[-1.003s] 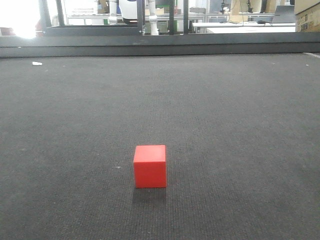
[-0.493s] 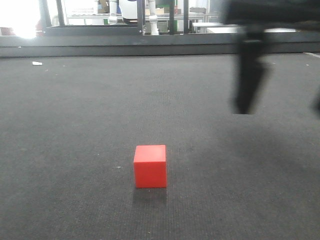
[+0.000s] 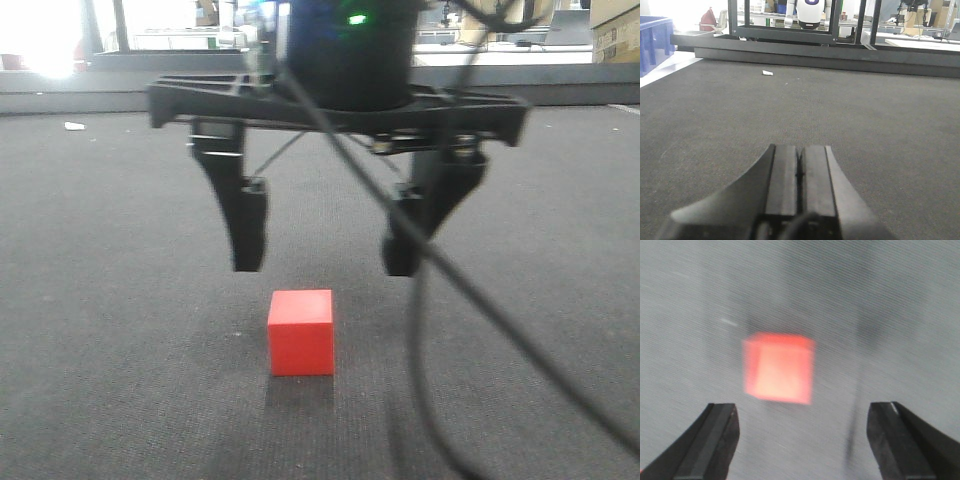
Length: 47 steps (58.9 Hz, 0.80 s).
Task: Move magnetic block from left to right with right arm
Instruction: 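Lower the open right gripper down around the red cube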
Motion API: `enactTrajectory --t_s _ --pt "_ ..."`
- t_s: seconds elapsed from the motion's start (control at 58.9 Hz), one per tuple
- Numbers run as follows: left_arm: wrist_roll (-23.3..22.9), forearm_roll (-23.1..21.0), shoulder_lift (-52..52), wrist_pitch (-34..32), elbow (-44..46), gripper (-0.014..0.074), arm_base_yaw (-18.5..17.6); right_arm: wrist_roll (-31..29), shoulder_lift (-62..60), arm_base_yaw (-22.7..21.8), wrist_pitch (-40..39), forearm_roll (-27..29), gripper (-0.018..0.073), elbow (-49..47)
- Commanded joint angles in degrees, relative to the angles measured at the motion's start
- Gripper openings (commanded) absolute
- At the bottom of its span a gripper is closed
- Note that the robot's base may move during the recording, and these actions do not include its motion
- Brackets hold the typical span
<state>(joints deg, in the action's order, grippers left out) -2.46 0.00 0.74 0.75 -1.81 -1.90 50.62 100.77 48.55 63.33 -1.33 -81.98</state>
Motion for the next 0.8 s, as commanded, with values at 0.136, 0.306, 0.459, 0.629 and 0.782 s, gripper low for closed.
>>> enactTrajectory --t_s 0.136,0.306,0.459,0.629,0.782 --pt "-0.25 0.00 0.27 -5.06 -0.54 -0.0116 -0.25 0.28 0.87 0.07 -0.53 -0.40 0.0622 -3.28" --pt "-0.25 0.00 0.27 -5.06 -0.54 -0.0115 -0.25 0.28 2.79 0.07 -1.62 0.07 0.0622 -3.28" --pt "-0.25 0.00 0.27 -5.06 -0.54 -0.0116 -0.25 0.28 3.33 0.07 -3.46 0.19 0.0622 -3.28" --pt "-0.25 0.00 0.27 -5.06 -0.54 -0.0115 -0.25 0.57 3.97 0.07 -4.33 0.19 0.0622 -3.28" --pt "-0.25 0.00 0.27 -5.06 -0.54 -0.0116 -0.25 2.83 4.97 0.13 -3.09 0.19 0.0622 -3.28"
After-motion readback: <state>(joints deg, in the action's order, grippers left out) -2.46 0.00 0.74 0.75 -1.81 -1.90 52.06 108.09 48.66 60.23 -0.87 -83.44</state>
